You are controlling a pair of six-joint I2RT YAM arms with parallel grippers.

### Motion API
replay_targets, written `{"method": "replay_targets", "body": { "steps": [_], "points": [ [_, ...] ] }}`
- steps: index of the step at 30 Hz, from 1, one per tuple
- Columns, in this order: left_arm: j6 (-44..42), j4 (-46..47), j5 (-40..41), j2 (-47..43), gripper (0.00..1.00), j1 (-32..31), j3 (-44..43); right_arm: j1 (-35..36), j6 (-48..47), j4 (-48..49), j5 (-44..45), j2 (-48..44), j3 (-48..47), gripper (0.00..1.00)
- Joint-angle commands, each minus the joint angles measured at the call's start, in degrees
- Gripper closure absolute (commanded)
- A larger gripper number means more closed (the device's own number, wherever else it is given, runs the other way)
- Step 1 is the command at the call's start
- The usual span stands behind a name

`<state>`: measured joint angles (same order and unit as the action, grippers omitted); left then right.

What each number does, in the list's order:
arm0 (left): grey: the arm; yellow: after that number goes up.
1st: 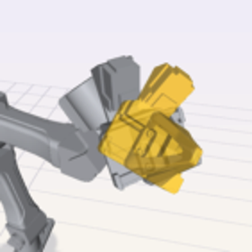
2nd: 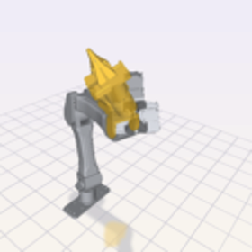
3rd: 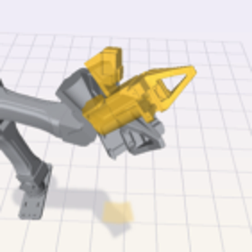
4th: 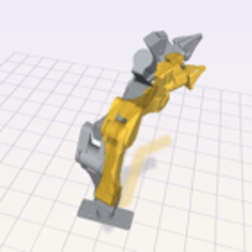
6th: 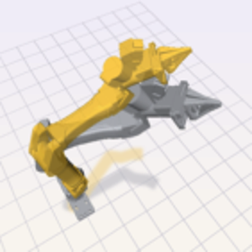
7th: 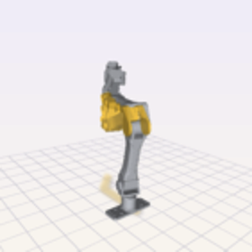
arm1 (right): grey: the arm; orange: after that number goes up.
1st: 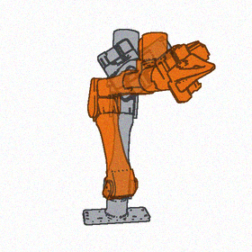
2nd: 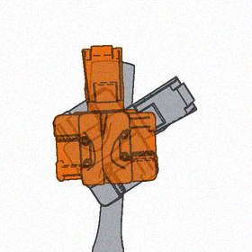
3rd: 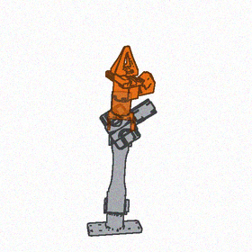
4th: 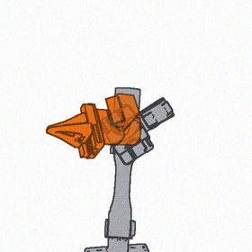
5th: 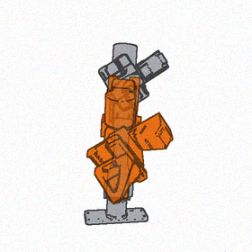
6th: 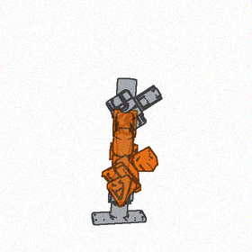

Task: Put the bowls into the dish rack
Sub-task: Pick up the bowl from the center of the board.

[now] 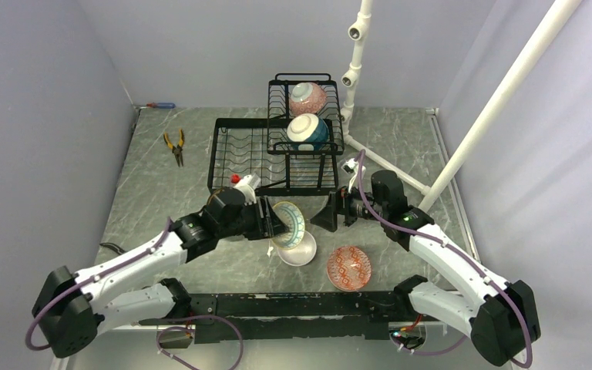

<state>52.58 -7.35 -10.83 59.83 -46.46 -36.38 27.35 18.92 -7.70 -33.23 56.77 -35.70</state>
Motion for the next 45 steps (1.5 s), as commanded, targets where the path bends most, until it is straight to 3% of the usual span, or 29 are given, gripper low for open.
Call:
{"method": "replay_targets", "body": {
  "steps": [1,6,13,18,25,31,40,43,45],
  "points": [
    [-4.36,-11.10,10.35,-6.01,0.97,0.40,-5.39,-0.11,-0.26,1.66,0.69,-1.61,-1.79,0.05],
    [-9.38,-25.48,20.83,-8.87,0.97,0.40,-11.39,-0.10,-0.11,1.89,1.11,-2.08,-1.39,0.01],
    [-15.36,-36.51,32.43,-6.98,0.98,0.40,-19.17,-0.10,0.33,2.56,1.07,-1.71,-0.99,0.00],
    [-20.15,-37.05,39.89,-5.62,0.97,0.40,-21.70,-0.11,0.47,2.71,0.98,-1.61,-1.03,0.00],
    [-30.34,-30.41,49.14,-4.11,0.97,0.41,-22.70,-0.11,0.25,2.40,1.11,-2.10,-0.77,0.00],
    [-32.86,-29.40,46.25,-0.79,0.97,0.58,-26.31,-0.11,2.51,4.49,-0.06,-2.33,-0.98,0.00],
    [-26.33,-21.22,26.44,0.28,0.97,0.42,-23.49,1.05,9.47,12.26,-4.30,1.95,-2.60,0.00],
    [-23.25,-18.18,25.95,1.92,0.97,-1.74,-22.35,2.75,10.18,12.30,-4.58,4.05,-2.83,0.00],
    [-22.55,-17.14,29.79,3.89,0.97,-5.63,-22.43,4.01,10.97,13.11,-4.77,5.31,-2.49,0.01]
  ]
}}
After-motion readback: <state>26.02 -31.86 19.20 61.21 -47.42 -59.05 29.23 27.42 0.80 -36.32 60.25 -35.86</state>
